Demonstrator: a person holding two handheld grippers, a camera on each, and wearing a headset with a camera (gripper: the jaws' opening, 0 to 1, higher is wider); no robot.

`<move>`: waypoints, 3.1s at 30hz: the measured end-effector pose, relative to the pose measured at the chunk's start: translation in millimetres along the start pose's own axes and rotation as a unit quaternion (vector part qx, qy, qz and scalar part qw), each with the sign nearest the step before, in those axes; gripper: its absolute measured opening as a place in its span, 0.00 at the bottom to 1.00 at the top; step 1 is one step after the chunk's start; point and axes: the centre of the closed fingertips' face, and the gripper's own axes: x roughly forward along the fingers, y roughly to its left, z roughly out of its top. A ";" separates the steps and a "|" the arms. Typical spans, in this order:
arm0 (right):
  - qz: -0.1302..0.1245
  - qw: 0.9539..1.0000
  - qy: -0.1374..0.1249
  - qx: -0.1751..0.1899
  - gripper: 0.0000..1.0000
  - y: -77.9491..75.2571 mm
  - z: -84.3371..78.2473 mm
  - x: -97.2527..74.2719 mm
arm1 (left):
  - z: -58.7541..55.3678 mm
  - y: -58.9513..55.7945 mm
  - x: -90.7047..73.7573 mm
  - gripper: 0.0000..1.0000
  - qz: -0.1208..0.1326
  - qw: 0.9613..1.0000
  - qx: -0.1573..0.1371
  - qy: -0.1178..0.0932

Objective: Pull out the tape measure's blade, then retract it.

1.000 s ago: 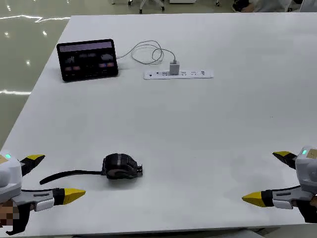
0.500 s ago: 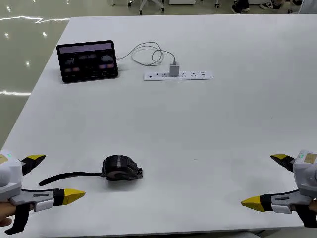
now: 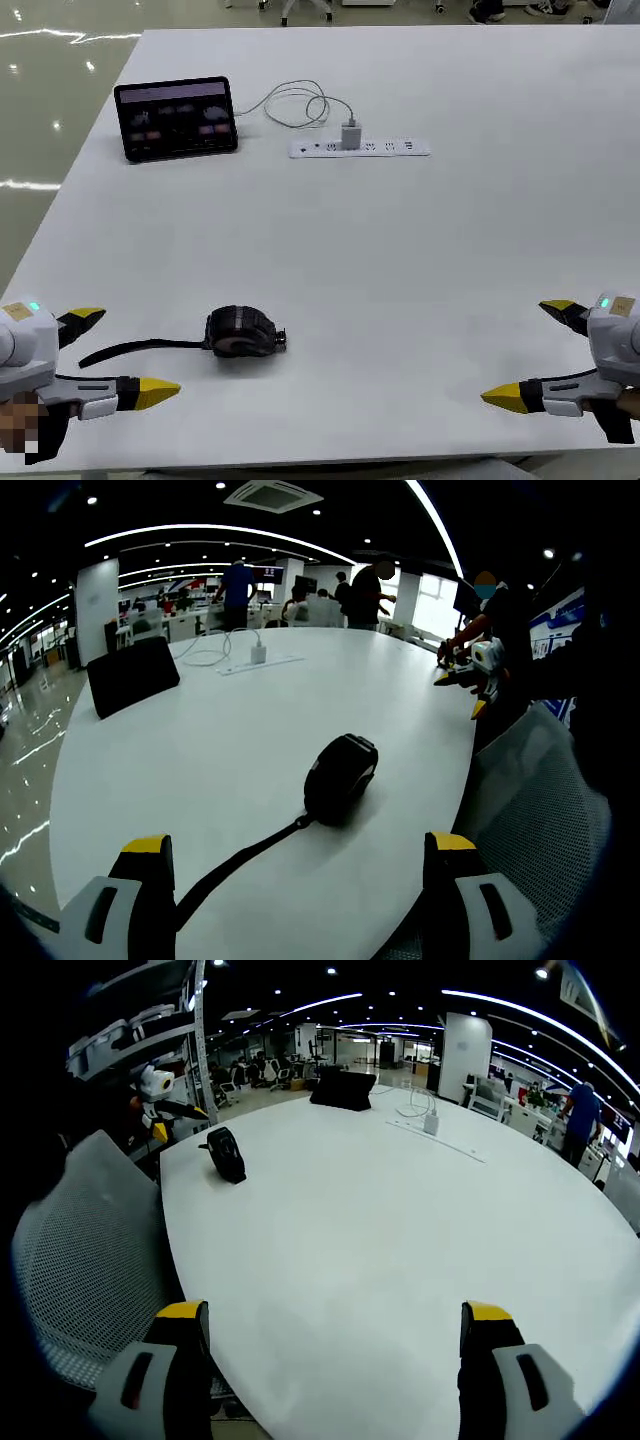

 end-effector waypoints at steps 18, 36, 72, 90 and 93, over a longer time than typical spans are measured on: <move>0.039 0.998 -0.006 -0.047 1.00 16.7 26.5 33.5 | 7.1 -9.5 33.8 0.97 -0.061 0.993 0.067 0.076; 0.061 0.995 -0.010 -0.077 1.00 27.6 47.4 58.0 | 20.8 -37.4 71.8 0.88 -0.140 0.962 0.178 0.149; 0.158 0.977 -0.030 -0.143 1.00 83.4 111.9 126.4 | 18.6 -53.1 112.9 0.37 -0.172 0.918 0.287 0.211; 0.204 0.963 -0.009 -0.174 0.84 117.4 116.8 173.7 | 15.9 -55.3 113.4 0.33 -0.195 0.903 0.325 0.202; 0.209 0.963 -0.010 -0.171 0.78 121.4 117.6 178.1 | 15.7 -56.3 112.5 0.33 -0.198 0.901 0.327 0.203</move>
